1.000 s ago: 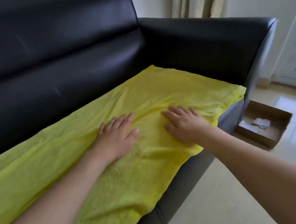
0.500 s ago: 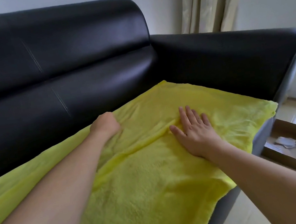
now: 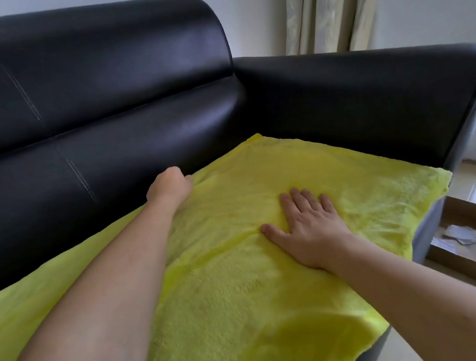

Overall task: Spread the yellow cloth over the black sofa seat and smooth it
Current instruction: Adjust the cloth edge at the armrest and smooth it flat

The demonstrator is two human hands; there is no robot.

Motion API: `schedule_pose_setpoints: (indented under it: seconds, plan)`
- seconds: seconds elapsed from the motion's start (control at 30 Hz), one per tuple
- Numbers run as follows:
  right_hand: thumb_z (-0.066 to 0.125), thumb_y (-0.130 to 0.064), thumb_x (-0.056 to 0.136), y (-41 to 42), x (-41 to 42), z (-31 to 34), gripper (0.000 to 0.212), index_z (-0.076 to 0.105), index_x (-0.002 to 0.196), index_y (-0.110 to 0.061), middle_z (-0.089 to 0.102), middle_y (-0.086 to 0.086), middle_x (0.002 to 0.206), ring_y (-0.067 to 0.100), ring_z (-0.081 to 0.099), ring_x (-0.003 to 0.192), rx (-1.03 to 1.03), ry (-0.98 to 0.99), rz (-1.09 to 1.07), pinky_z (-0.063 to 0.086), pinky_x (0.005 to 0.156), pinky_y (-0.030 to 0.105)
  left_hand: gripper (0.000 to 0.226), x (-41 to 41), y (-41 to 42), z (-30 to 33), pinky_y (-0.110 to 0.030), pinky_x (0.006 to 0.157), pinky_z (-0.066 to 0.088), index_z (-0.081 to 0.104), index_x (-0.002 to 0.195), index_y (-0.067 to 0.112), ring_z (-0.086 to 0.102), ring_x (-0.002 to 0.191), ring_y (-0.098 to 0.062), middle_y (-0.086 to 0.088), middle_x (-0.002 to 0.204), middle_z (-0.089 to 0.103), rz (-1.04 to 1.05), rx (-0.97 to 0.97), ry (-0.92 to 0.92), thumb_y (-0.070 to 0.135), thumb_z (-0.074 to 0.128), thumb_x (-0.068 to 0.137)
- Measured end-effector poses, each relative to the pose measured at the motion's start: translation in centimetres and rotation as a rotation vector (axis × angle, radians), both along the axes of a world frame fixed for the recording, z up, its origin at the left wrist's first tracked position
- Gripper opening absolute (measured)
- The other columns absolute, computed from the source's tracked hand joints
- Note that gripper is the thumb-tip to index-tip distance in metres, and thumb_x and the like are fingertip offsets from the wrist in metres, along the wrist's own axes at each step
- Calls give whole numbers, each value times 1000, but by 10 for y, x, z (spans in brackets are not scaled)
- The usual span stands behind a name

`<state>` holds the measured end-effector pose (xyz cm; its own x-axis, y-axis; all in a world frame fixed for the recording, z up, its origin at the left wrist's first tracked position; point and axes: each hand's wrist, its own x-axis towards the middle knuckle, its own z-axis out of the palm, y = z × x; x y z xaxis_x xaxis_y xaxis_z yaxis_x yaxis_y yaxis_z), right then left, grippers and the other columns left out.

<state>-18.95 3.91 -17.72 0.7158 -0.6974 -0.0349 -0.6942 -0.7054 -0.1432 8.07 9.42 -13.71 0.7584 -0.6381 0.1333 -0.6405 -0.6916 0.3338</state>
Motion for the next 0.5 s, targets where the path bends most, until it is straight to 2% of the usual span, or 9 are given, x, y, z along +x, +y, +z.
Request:
schedule_pose_setpoints:
  seconds: [0.03,0.1,0.13,0.17,0.23,0.3,0.33,0.4,0.5]
  plan:
    - [16,-75,88,-4,5,12,88,20,153,-17,20,10,158,27,15,146,-34,70,9,8,119,47,30,3,-6,-4,-39,82,51,63,105,8,60,95,-33,-11,103,64,-15,18,47,36,53,96]
    - [14,-66,94,-20,22,45,74,49,134,-15,51,12,130,29,46,121,-149,160,36,25,110,49,21,6,-16,-9,-40,82,52,64,99,9,60,91,-32,-11,100,65,-34,41,49,27,56,93]
    - [12,-62,96,-32,33,62,71,56,124,-14,56,11,118,29,51,110,-196,134,40,28,107,49,16,7,-19,-10,-40,80,52,64,95,8,60,88,-32,-12,98,65,-36,42,40,20,54,92]
    - [12,-59,98,-43,46,72,68,57,121,-13,57,12,118,29,52,109,-243,67,36,28,106,50,14,10,-22,-11,-39,78,52,64,91,7,60,86,-32,-12,95,65,-30,45,47,14,52,90]
    - [16,-59,98,-61,63,64,67,44,137,-13,49,13,137,31,45,127,-274,-72,28,23,112,50,15,14,-27,-9,-35,72,50,65,88,4,60,82,-31,-13,92,64,-17,51,90,10,51,86]
    - [18,-62,97,-66,71,34,70,19,153,-19,24,7,158,25,21,146,-162,-57,107,9,119,47,16,23,-32,-4,-31,65,46,66,89,2,59,77,-28,-13,90,63,1,35,103,9,52,85]
    - [17,-63,96,-67,70,17,71,10,155,-24,12,2,162,20,9,149,-100,-30,139,1,120,45,16,27,-35,-2,-29,62,45,65,89,2,57,75,-28,-13,89,63,18,18,83,8,51,85]
    - [14,-66,94,-74,67,-4,72,6,156,-30,1,-5,163,15,-2,149,-32,-24,156,-5,120,42,13,27,-37,1,-31,63,43,61,91,6,57,79,-28,-10,91,60,71,3,-37,9,50,86]
    - [13,-68,93,-78,69,-10,72,6,155,-31,-2,-5,163,14,-5,149,-24,-24,154,-6,120,42,13,22,-37,-5,-35,67,39,52,98,12,59,94,-34,-10,100,59,70,112,-348,7,48,87]
